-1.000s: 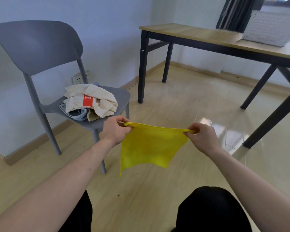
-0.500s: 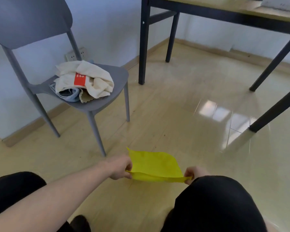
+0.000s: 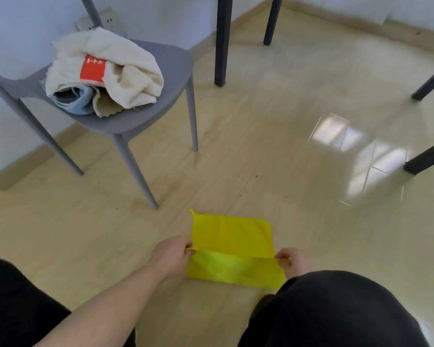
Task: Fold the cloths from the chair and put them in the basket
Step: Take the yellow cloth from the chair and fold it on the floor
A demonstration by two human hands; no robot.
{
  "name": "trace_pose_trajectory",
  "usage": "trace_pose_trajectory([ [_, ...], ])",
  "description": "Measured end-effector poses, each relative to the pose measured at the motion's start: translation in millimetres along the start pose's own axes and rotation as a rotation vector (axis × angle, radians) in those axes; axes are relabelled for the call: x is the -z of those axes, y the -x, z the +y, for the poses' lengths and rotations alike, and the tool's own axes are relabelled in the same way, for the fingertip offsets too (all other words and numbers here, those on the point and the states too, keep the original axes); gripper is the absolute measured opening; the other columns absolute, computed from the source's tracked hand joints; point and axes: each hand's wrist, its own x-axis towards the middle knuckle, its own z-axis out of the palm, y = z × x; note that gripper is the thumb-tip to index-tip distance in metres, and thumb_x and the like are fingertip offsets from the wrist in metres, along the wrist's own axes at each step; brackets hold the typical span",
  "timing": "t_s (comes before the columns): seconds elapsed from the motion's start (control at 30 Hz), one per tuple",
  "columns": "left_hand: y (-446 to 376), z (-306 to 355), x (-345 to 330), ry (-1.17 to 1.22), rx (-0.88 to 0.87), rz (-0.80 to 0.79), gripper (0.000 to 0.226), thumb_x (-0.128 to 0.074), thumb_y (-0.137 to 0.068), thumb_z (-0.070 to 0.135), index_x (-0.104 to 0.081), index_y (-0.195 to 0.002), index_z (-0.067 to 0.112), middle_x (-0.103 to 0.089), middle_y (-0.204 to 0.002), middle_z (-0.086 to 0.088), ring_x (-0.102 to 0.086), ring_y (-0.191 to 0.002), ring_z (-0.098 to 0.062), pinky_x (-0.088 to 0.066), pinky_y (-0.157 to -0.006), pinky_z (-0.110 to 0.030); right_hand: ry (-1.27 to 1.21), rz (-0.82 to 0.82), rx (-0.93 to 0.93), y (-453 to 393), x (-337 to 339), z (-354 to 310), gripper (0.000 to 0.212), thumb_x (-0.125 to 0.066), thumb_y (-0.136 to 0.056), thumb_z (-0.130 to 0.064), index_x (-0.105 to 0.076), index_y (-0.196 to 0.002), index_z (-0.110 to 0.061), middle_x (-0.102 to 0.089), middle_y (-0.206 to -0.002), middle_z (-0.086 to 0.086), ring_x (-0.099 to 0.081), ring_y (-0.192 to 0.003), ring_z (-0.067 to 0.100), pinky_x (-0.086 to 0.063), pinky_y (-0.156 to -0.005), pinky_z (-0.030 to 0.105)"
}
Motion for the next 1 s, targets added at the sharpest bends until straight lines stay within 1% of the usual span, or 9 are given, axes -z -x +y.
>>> trace_pose_trajectory([
  [0.13,-25.1,1.9,-5.8,0.108,0.026,0.086,0.011,-0.056,-0.098,0.030,-0.066,-0.102,0.027,-0.071,-0.109,0.005,-0.064,-0.103,-0.024,-0.047,-0.074,-0.037,0.038,0.029,0.102,-27.5,4.8,-8.8,0.013,-0.064,-0.096,-0.018,-0.074,-0.101,-0.025,-0.066,-0.101,-0.004,-0.060,-0.093,0.016,-0.044,-0.080,0.030],
  [0.2,-39.1,2.4,-8.5,0.129,0.045,0.114,0.011,-0.056,-0.099,0.029,-0.065,-0.104,0.028,-0.070,-0.108,0.006,-0.064,-0.102,-0.024,-0.043,-0.071,-0.035,0.073,0.045,0.118,-46.7,7.7,-12.6,0.013,-0.063,-0.097,-0.022,-0.073,-0.105,-0.025,-0.069,-0.105,-0.004,-0.064,-0.098,0.020,-0.046,-0.079,0.031],
  [0.3,-62.1,1.4,-8.6,0.158,0.098,0.140,0.012,-0.057,-0.101,0.030,-0.067,-0.106,0.027,-0.071,-0.106,0.005,-0.064,-0.099,-0.025,-0.038,-0.067,-0.033,0.083,0.084,0.106,-74.3,8.1,-18.2,0.013,-0.064,-0.097,-0.026,-0.073,-0.106,-0.027,-0.072,-0.105,-0.004,-0.065,-0.098,0.022,-0.045,-0.075,0.031],
  [0.43,-92.3,-10.5,-12.8,0.138,0.144,0.098,0.012,-0.056,-0.101,0.033,-0.065,-0.099,0.026,-0.070,-0.099,0.002,-0.062,-0.092,-0.027,-0.043,-0.066,-0.035,0.068,0.115,0.084,-106.2,5.7,-22.8,0.009,-0.068,-0.094,-0.028,-0.074,-0.100,-0.029,-0.074,-0.101,-0.006,-0.067,-0.095,0.021,-0.049,-0.075,0.033],
  [0.57,-116.3,-22.8,-20.2,0.086,0.173,0.068,0.014,-0.056,-0.102,0.032,-0.068,-0.105,0.026,-0.072,-0.106,0.002,-0.063,-0.099,-0.026,-0.044,-0.069,-0.033,0.052,0.107,0.077,-131.3,-3.2,-22.3,0.008,-0.068,-0.094,-0.024,-0.075,-0.098,-0.025,-0.075,-0.099,-0.003,-0.068,-0.094,0.022,-0.050,-0.076,0.033],
  [0.63,-124.9,-24.5,-22.4,0.093,0.203,0.060,0.017,-0.056,-0.101,0.032,-0.066,-0.115,0.029,-0.071,-0.114,0.003,-0.063,-0.105,-0.025,-0.049,-0.076,-0.034,0.035,0.111,0.061,-141.5,-8.8,-21.8,0.010,-0.068,-0.095,-0.021,-0.075,-0.101,-0.023,-0.075,-0.101,-0.001,-0.068,-0.097,0.024,-0.051,-0.079,0.034],
  [0.73,-131.9,-22.7,-26.8,0.110,0.223,0.092,0.039,-0.063,-0.097,0.029,-0.054,-0.135,0.028,-0.060,-0.130,0.002,-0.059,-0.118,-0.026,-0.051,-0.088,-0.039,0.008,0.164,0.020,-149.1,-16.9,-21.2,0.021,-0.066,-0.096,-0.021,-0.070,-0.117,-0.019,-0.070,-0.116,0.002,-0.066,-0.106,0.026,-0.050,-0.088,0.037],
  [0.83,-125.8,-23.3,-37.8,0.025,0.154,0.126,0.052,-0.068,-0.090,0.019,-0.050,-0.139,0.026,-0.049,-0.137,0.000,-0.055,-0.121,-0.026,-0.050,-0.092,-0.041,-0.036,0.165,-0.087,-143.1,-28.8,-17.9,0.040,-0.067,-0.096,-0.028,-0.058,-0.134,-0.015,-0.059,-0.130,0.007,-0.062,-0.115,0.030,-0.050,-0.094,0.039],
  [1.0,-100.3,-28.5,-73.6,-0.097,-0.008,-0.040,0.056,-0.064,-0.086,0.021,-0.051,-0.141,0.026,-0.043,-0.146,-0.001,-0.050,-0.126,-0.026,-0.049,-0.098,-0.042,-0.198,0.107,-0.271,-127.7,-57.5,-0.1,0.061,-0.071,-0.093,-0.034,-0.046,-0.142,-0.008,-0.054,-0.139,0.015,-0.059,-0.122,0.034,-0.048,-0.102,0.044],
])
